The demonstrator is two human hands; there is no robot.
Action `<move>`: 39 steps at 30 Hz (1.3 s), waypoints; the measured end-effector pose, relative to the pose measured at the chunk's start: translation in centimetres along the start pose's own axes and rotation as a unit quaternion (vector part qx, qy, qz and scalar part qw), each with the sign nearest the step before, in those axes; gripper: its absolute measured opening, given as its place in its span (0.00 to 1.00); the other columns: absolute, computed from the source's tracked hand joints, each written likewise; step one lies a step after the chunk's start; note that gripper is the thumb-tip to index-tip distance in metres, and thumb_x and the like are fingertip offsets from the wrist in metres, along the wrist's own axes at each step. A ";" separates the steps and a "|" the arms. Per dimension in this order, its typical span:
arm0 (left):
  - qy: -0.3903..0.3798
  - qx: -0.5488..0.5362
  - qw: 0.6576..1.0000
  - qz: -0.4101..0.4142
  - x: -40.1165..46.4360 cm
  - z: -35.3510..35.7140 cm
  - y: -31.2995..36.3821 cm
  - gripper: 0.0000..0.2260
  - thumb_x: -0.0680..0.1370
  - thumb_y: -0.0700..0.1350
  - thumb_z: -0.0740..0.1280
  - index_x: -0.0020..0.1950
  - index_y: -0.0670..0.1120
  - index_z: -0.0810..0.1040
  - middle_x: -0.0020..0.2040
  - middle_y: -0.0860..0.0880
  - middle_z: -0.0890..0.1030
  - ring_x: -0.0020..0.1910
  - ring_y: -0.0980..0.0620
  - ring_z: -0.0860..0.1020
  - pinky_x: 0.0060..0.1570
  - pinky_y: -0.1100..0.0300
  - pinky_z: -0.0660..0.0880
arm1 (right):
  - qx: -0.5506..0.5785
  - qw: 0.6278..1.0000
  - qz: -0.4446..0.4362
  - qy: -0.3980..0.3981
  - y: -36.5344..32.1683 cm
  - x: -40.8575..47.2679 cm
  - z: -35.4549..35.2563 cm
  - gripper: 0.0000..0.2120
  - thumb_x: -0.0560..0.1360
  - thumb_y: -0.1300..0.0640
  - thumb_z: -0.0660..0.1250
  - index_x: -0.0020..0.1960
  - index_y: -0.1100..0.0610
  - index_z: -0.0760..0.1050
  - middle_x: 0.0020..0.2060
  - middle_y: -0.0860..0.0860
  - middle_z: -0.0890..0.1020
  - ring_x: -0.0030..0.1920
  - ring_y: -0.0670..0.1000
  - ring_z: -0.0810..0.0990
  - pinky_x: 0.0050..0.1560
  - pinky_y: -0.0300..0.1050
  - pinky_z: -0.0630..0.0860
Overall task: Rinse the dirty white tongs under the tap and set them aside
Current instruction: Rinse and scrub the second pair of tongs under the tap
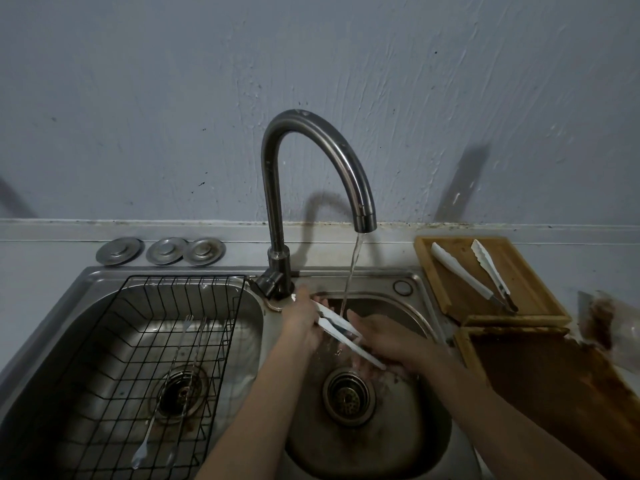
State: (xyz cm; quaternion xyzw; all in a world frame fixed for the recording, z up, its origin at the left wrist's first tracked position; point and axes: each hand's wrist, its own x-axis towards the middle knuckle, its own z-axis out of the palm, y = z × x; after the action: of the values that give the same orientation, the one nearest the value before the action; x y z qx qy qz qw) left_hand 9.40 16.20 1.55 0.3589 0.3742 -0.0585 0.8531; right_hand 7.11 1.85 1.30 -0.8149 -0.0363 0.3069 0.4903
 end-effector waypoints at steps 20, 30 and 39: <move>0.133 0.434 0.810 0.370 3.6 -5.3 5.0 0.15 0.75 0.40 0.66 0.59 0.37 0.69 0.58 0.36 0.75 0.57 0.38 0.74 0.55 0.49 0.71 | -0.330 0.906 -0.170 0.203 -0.6 -0.7 3.1 0.14 0.80 0.44 0.50 0.42 0.51 0.67 0.28 0.45 0.72 0.26 0.43 0.72 0.25 0.35 0.64; 0.206 0.616 0.665 0.369 4.1 -3.2 6.3 0.09 0.76 0.42 0.60 0.53 0.39 0.67 0.51 0.38 0.79 0.50 0.37 0.78 0.48 0.46 0.75 | -0.196 0.912 -0.204 0.297 -1.1 0.0 2.6 0.24 0.75 0.37 0.50 0.53 0.55 0.70 0.37 0.46 0.77 0.36 0.45 0.78 0.33 0.36 0.70; 0.199 0.632 0.652 0.370 4.3 -3.3 6.0 0.11 0.77 0.45 0.61 0.55 0.40 0.66 0.55 0.38 0.77 0.55 0.38 0.76 0.49 0.46 0.74 | -0.382 0.913 0.030 0.138 4.8 0.5 3.7 0.23 0.76 0.41 0.57 0.64 0.55 0.70 0.49 0.53 0.81 0.45 0.51 0.80 0.40 0.44 0.75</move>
State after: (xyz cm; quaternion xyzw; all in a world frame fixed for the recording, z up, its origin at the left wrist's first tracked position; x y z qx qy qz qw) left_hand 12.69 23.53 0.56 0.9229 0.2438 0.1120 0.2763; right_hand 4.36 2.40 -4.09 -0.9750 -0.0581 0.1692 0.1321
